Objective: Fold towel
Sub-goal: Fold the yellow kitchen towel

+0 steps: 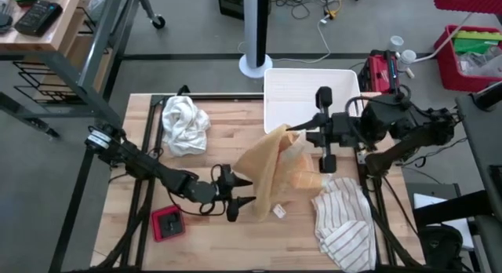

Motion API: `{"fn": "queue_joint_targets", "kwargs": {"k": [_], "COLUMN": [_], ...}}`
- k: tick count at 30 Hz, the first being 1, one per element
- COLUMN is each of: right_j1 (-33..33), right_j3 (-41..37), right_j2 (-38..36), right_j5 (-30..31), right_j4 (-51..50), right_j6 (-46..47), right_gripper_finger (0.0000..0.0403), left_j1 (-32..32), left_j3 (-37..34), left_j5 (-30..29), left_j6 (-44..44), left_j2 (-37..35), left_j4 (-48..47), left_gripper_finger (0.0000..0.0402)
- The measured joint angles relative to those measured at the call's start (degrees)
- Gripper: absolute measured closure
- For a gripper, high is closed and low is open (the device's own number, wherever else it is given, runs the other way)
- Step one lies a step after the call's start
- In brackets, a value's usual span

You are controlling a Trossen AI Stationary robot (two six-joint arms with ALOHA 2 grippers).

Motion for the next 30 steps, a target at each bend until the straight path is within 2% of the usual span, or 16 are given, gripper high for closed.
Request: {"fn": "queue_joint_targets", "kwargs": {"k": [7, 12, 16, 21, 26, 30], "right_j1": [0.02, -0.02, -0.20, -0.22, -0.22, -0.22], "right_j3": [0.00, -0.02, -0.02, -0.02, -0.02, -0.02], "right_j2": [2.12, 3.09, 3.66, 3.80, 3.88, 3.90], "right_j5": [2.82, 6.43, 7.34, 7.71, 7.84, 8.20], "right_j4": [-0.38, -1.41, -1.36, -1.22, -1.22, -1.23], "right_j6": [-1.52, -3.17, -3.71, -3.60, -3.06, -2.56], "right_gripper_finger": [0.0403, 0.0403, 0.0403, 0.0403, 0.0403, 0.0403], "left_j1": [-0.21, -0.59, -0.53, -0.54, 1.25, 2.52], "left_j3": [6.54, 10.94, 13.21, 14.82, 16.79, 18.91], "left_j5": [-0.16, -0.22, -3.33, -3.17, -6.56, -6.40], "left_j6": [0.21, 1.61, -0.08, 0.11, -0.30, -0.44], "left_j2": [-0.20, 0.11, 1.65, 4.36, 8.38, 11.91], "left_j4": [-12.83, -16.89, -21.67, -21.65, -21.50, -20.45], "left_gripper_finger": [0.0114, 0.0109, 0.0112, 0.0111, 0.0109, 0.0108]}}
